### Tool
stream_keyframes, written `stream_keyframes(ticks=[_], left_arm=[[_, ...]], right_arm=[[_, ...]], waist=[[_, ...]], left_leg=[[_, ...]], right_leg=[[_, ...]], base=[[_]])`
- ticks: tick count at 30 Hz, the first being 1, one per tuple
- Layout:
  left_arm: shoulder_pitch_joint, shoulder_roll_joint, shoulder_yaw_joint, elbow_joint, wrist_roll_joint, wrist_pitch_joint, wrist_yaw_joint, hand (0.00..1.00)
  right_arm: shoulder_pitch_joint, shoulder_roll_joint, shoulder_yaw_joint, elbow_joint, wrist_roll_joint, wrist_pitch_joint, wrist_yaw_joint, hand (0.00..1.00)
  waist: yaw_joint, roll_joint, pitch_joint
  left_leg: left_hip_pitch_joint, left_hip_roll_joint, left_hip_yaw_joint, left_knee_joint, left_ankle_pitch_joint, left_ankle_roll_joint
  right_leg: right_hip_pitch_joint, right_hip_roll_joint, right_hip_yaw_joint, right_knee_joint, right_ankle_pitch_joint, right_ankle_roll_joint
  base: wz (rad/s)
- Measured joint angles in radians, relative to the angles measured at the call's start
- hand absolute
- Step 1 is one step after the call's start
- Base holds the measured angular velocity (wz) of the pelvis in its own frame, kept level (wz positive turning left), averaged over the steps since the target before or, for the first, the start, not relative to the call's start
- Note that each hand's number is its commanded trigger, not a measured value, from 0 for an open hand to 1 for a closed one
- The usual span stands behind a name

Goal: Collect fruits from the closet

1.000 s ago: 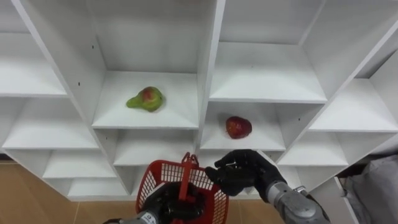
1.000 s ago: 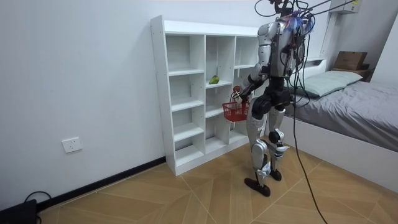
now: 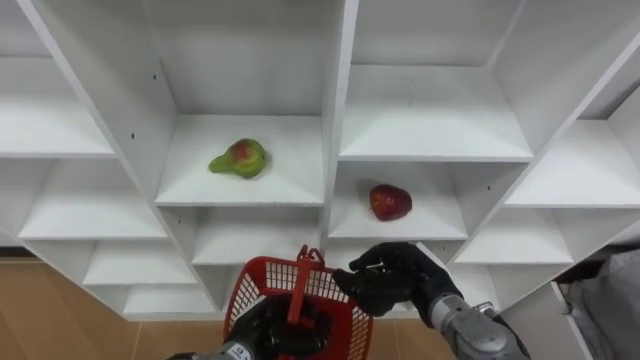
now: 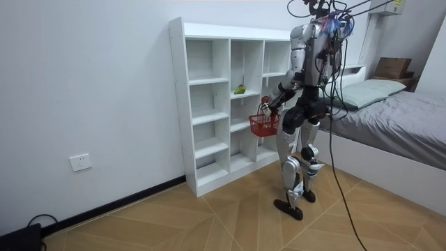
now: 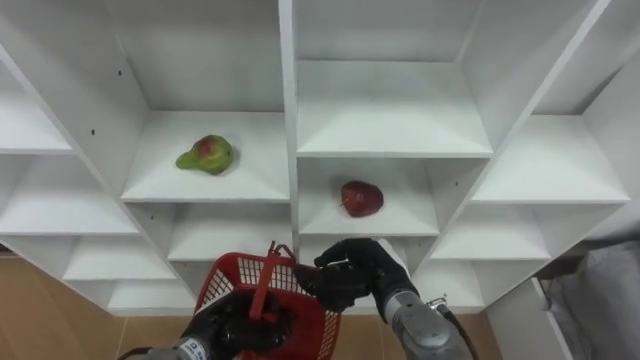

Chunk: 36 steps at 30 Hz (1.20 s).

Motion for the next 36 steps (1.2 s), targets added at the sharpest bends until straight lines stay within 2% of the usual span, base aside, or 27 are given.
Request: stream_keyframes(ticks=[7,18,19,20,21,22,24,27,28,32,33,34,36], left_arm=[[0.0,-0.025,0.0,-0.002,0.0,0.006,-0.001,1.0],[0.0,-0.028,0.0,-0.003,0.0,0.005,-0.001,1.0],[-0.001,-0.029,0.0,-0.005,0.0,0.005,-0.002,1.0],[-0.001,-0.029,0.0,-0.005,0.0,0.005,-0.002,1.0],[-0.001,-0.029,0.0,-0.005,0.0,0.005,-0.002,1.0],[-0.002,-0.029,0.0,-0.005,0.0,0.005,-0.003,1.0],[-0.003,-0.03,0.0,-0.005,0.0,0.005,-0.003,1.0],[-0.004,-0.031,-0.001,-0.005,0.0,0.005,-0.003,1.0],[-0.004,-0.032,0.0,-0.005,0.001,0.005,-0.003,1.0],[-0.004,-0.037,-0.001,-0.005,0.002,0.005,-0.003,1.0],[-0.004,-0.039,-0.001,-0.005,0.002,0.005,-0.003,1.0],[-0.004,-0.043,-0.001,-0.005,0.002,0.005,-0.003,1.0],[-0.003,-0.049,-0.001,-0.005,0.002,0.005,-0.003,1.0]], right_arm=[[0.0,0.012,0.0,0.008,0.0,0.0,-0.013,0.0],[-0.002,0.021,0.0,0.04,0.001,-0.001,-0.022,0.0],[-0.005,0.021,0.0,0.04,0.001,-0.001,-0.021,0.25],[-0.011,0.021,0.0,0.04,0.001,-0.001,-0.019,0.27],[-0.014,0.021,0.0,0.04,0.001,-0.001,-0.018,0.38],[-0.023,0.023,0.0,0.04,0.0,-0.001,-0.016,0.54],[-0.038,0.028,0.0,0.04,0.0,-0.001,-0.009,0.75],[-0.054,0.039,0.002,0.039,0.0,-0.001,-0.001,0.75],[-0.055,0.045,0.003,0.039,0.0,-0.002,-0.001,0.78],[-0.055,0.066,0.014,0.039,-0.002,-0.002,-0.002,0.51],[-0.055,0.068,0.018,0.039,-0.002,-0.002,-0.002,0.1],[-0.055,0.071,0.021,0.039,-0.002,-0.001,-0.001,0.0],[-0.055,0.079,0.021,0.039,-0.002,-0.001,0.0,0.0]], waist=[[0.0,0.003,-0.0027],[0.019,-0.002,0.0005],[0.022,-0.004,0.0014],[0.024,-0.005,0.0014],[0.025,-0.005,0.0013],[0.024,-0.005,0.0012],[0.024,-0.005,0.0011],[0.025,-0.006,0.0009],[0.026,-0.006,0.0008],[0.025,-0.007,0.0012],[0.025,-0.007,0.0012],[0.025,-0.007,0.0013],[0.025,-0.007,0.0011]], left_leg=[[0.004,0.0,0.0,0.001,0.0,0.0],[0.004,0.0,0.001,0.002,0.0,0.0],[0.003,0.0,0.001,0.002,0.0,0.0],[0.003,-0.001,0.001,0.002,0.0,0.0],[0.003,-0.001,0.001,0.002,0.0,0.0],[0.002,-0.001,0.001,0.002,0.0,0.0],[0.002,-0.001,0.001,0.002,0.0,0.0],[0.003,-0.001,0.001,0.002,0.0,0.0],[0.003,-0.001,0.001,0.002,0.0,0.0],[0.001,-0.001,0.001,0.002,0.0,0.0],[0.0,-0.002,0.001,0.002,0.0,0.0],[0.0,-0.002,0.001,0.002,0.0,0.0],[0.0,-0.002,0.001,0.002,0.0,0.0]], right_leg=[[0.001,0.0,0.0,0.001,0.0,0.0],[0.0,0.0,0.002,0.0,0.0,0.0],[-0.001,0.0,0.002,-0.001,0.0,0.0],[-0.002,0.0,0.002,-0.003,0.0,0.0],[-0.002,0.0,0.002,-0.003,0.0,0.0],[-0.001,-0.001,0.001,-0.003,0.0,0.0],[-0.001,-0.002,0.001,-0.003,0.0,0.0],[-0.001,-0.002,0.0,-0.003,-0.001,0.001],[-0.001,-0.002,0.0,-0.003,-0.001,0.001],[-0.001,-0.002,-0.001,-0.003,-0.001,0.001],[-0.002,-0.002,-0.002,-0.003,-0.001,0.001],[-0.002,-0.002,-0.003,-0.003,-0.001,0.001],[-0.002,-0.003,-0.003,-0.003,-0.001,0.001]], base=[[0.0],[0.0],[0.0],[0.0],[0.0],[0.0],[0.0],[0.0],[0.0],[0.0],[0.0],[0.0],[0.0]])
